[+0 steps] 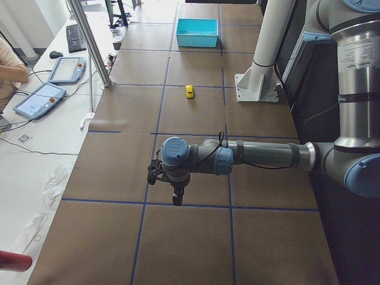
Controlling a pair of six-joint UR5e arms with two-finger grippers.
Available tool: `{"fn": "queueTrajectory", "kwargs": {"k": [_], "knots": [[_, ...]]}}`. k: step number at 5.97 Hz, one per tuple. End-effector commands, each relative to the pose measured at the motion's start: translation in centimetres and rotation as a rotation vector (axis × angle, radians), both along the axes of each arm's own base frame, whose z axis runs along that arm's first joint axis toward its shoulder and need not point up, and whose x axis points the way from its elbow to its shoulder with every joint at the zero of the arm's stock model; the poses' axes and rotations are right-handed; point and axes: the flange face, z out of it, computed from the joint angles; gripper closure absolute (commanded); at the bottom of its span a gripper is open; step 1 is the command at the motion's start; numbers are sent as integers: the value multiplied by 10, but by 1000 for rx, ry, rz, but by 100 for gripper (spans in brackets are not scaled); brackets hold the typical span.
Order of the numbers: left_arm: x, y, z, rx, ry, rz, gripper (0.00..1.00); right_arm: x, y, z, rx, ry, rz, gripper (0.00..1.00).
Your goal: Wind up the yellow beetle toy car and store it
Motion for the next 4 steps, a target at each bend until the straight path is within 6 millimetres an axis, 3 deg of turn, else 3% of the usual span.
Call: {"fn": "queueTrajectory", "kwargs": {"k": [1,4], "knots": [[-1,1,5,-8,-7,0,0,0,0,0,0,0,0,0],[0,-7,-40,64,-5,-9,0,0,0,1,-2,0,0,0]]}}
